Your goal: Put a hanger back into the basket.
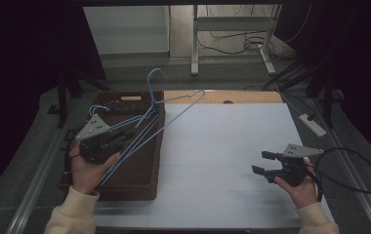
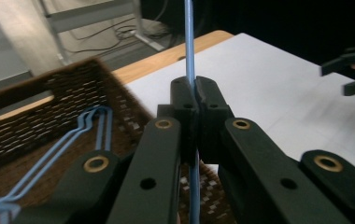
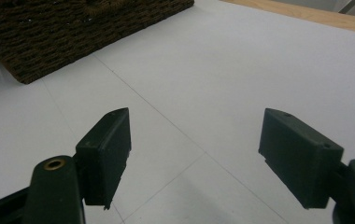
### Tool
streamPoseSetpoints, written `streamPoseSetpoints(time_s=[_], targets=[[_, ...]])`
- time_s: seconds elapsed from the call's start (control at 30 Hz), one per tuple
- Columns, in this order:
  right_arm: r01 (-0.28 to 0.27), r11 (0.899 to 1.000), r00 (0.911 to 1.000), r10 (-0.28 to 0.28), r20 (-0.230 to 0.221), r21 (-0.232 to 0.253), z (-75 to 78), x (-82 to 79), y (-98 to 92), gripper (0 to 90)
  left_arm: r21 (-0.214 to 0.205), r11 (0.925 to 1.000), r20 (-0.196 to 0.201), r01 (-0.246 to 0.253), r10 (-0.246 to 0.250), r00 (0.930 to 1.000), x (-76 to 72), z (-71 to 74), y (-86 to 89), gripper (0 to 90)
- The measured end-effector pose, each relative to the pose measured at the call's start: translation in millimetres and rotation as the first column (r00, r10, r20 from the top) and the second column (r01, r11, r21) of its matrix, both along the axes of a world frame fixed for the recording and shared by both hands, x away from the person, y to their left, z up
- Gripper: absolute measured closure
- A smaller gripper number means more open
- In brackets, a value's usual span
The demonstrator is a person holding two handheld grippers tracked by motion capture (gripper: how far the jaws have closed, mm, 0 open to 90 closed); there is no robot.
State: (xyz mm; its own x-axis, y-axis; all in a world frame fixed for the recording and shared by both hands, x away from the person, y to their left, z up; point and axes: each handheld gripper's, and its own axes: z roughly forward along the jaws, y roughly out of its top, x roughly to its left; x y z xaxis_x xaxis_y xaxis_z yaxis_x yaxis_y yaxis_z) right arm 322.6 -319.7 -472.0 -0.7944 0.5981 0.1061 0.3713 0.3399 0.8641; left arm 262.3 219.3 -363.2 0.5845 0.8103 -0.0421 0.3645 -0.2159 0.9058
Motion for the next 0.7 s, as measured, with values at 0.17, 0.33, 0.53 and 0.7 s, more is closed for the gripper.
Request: streamPoseSetpoints(time_s=[0.17,0.33,0.53,0.7], targets=[[0.010,1.000,0.9999,-0.010,0.001,0.005,-0.3,-1.8,-0.7,23.9,-0.005,0.9980,0.001,-0.063,0.063,0.9980,-1.7,-2.1,25.6,88.1],[0.010,1.000,0.9999,-0.010,-0.003,0.002,-1.6,-2.4,-0.6,23.6,-0.005,0.9954,-0.004,-0.096,0.096,0.9954,-2.6,-5.8,39.4,88.1],[0.007,1.000,1.0000,-0.007,-0.002,-0.005,-2.7,-2.6,1.3,23.7,0.007,0.9891,-0.026,-0.147,0.147,0.9888,-1.8,-13.6,59.9,88.1],[0.003,1.000,1.0000,-0.003,-0.007,-0.010,-4.1,-2.3,2.6,23.7,0.017,0.9849,-0.050,-0.172,0.173,0.9837,-0.1,-20.4,73.3,88.1]])
